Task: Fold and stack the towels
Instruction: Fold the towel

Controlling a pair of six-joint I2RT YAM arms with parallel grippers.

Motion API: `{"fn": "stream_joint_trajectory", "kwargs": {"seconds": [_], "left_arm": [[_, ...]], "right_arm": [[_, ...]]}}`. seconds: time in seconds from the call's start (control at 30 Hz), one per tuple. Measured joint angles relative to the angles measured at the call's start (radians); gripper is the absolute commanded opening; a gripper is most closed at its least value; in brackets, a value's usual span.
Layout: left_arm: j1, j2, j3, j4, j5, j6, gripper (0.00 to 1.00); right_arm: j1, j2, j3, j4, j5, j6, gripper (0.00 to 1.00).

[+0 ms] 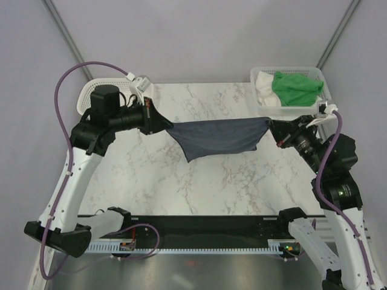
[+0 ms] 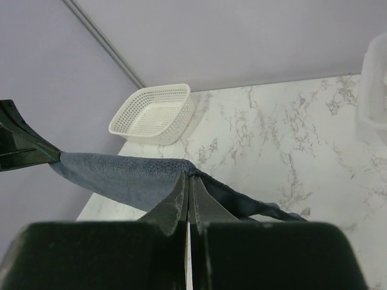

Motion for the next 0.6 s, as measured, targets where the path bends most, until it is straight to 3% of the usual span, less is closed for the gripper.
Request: {"fn": "stream_joint_trajectory", "kwargs": {"seconds": [0.3,0.43,0.6], "left_arm": [[-0.010,-0.073,-0.013,-0.032,-0.025,-0.012,0.02],[-0.010,0.037,0.041,-0.044,-0.070,-0.010,0.02],[-0.008,0.301,0.143,-0.051,-0.148,0.017,0.02]], "right_arm": [[0.007,-0.071,0.014,-0.034,0.002,0.023,0.00],[0.007,0.030,0.025,0.000,0.031,0.022,0.00],[0.007,0.238,-0.004,0.124,0.072,0.022,0.00]]}}
